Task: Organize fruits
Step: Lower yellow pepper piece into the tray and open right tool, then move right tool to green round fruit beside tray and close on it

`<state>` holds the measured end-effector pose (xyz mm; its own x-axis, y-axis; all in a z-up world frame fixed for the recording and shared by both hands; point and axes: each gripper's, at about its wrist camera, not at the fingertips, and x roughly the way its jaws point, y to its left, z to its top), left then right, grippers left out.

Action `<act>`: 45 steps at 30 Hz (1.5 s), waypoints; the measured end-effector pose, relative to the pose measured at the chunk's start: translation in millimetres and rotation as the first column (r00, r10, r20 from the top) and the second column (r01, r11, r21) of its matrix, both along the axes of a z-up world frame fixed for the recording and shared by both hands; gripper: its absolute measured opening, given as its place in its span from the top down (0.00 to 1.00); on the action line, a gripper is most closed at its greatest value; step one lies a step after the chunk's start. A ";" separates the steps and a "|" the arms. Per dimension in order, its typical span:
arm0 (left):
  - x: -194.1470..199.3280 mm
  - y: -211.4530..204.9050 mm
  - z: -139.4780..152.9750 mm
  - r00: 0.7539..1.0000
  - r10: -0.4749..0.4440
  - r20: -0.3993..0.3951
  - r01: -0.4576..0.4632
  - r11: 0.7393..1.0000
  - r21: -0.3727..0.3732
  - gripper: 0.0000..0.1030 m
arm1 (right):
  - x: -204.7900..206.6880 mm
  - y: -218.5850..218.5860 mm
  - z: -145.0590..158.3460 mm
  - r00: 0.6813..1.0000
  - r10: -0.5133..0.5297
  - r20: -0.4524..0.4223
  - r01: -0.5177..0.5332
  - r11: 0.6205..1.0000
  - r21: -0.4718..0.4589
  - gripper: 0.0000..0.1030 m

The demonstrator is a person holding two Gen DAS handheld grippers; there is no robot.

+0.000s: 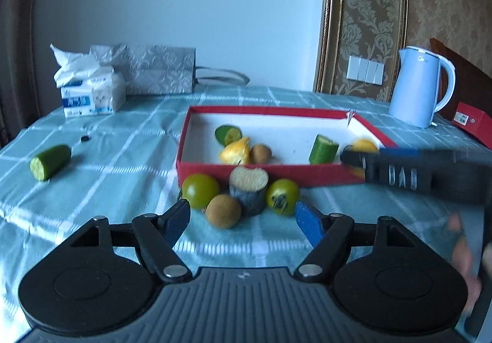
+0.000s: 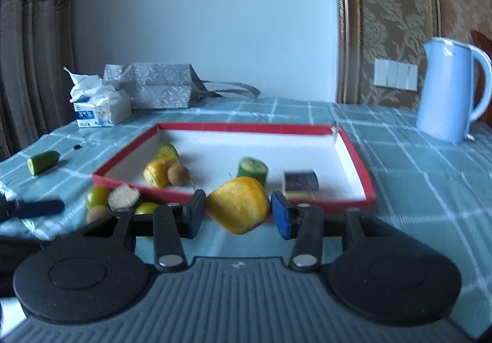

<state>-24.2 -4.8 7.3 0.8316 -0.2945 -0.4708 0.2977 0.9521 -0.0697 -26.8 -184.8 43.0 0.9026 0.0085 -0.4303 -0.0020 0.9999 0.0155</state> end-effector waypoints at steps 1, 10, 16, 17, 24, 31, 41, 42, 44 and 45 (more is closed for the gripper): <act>0.4 1.7 -1.5 1.000 -0.001 -0.007 0.001 1.000 -0.003 0.27 | 5.4 2.8 4.7 1.000 0.006 0.006 -0.006 1.000 -0.014 0.57; 1.0 7.4 -6.6 1.000 -0.003 -0.021 0.002 1.000 -0.005 0.27 | 91.9 21.9 11.8 0.999 -0.009 -0.046 0.005 0.995 -0.103 0.57; 6.5 11.8 -10.7 0.999 -0.001 -0.043 0.001 1.000 -0.018 0.27 | 133.3 21.6 -9.7 0.992 -0.048 -0.115 0.033 0.992 -0.125 0.57; 7.8 12.4 -11.2 0.999 -0.001 -0.050 0.000 1.000 -0.021 0.27 | 137.4 22.6 -13.1 0.991 -0.052 -0.126 0.035 0.990 -0.134 0.57; 9.4 11.5 -12.0 0.998 -0.004 -0.060 0.002 1.000 -0.021 0.27 | 143.5 23.3 -21.6 0.987 -0.062 -0.147 0.042 0.990 -0.135 0.54; 11.7 11.4 -13.2 0.997 0.003 -0.074 -0.005 1.000 -0.018 0.27 | 101.1 12.8 -11.6 0.995 -0.054 -0.084 0.048 0.996 -0.070 0.40; 7.1 9.6 -13.9 0.998 0.029 -0.051 -0.028 0.999 0.022 0.27 | 18.2 12.6 -12.3 0.992 0.096 -0.088 -0.097 0.995 -0.014 0.41; 5.2 9.3 -13.5 0.999 0.030 -0.040 -0.028 0.999 0.030 0.27 | 16.5 14.6 -12.9 0.990 0.110 -0.091 -0.112 0.994 -0.014 0.41; 2.8 8.2 -13.6 0.998 0.050 -0.025 -0.048 0.998 0.051 0.27 | 15.9 20.0 -13.0 0.987 0.133 -0.092 -0.136 0.990 -0.028 0.41; 2.9 8.0 -13.3 0.998 0.054 -0.022 -0.052 0.997 0.058 0.27 | 15.8 22.4 -13.9 0.986 0.139 -0.094 -0.143 0.989 -0.034 0.41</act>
